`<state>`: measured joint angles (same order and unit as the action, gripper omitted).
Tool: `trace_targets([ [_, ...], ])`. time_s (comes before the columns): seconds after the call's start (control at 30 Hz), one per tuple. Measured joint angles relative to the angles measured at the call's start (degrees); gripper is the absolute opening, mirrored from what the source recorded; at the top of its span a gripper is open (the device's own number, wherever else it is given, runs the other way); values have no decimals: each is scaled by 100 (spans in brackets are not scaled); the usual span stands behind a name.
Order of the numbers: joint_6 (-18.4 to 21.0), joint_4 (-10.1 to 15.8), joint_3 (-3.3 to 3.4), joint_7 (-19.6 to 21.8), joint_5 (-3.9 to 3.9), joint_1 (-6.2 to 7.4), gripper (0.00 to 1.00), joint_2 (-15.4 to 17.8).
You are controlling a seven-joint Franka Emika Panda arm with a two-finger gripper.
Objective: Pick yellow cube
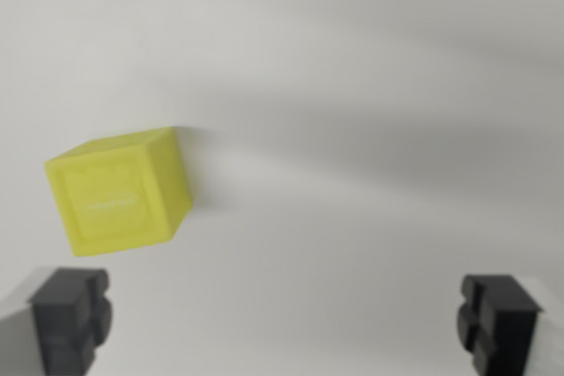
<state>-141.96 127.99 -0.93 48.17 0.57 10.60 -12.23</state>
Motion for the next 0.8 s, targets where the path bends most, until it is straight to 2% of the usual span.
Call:
trace_targets([
  [0.8,-477,129,0,13,13,343,100,-409],
])
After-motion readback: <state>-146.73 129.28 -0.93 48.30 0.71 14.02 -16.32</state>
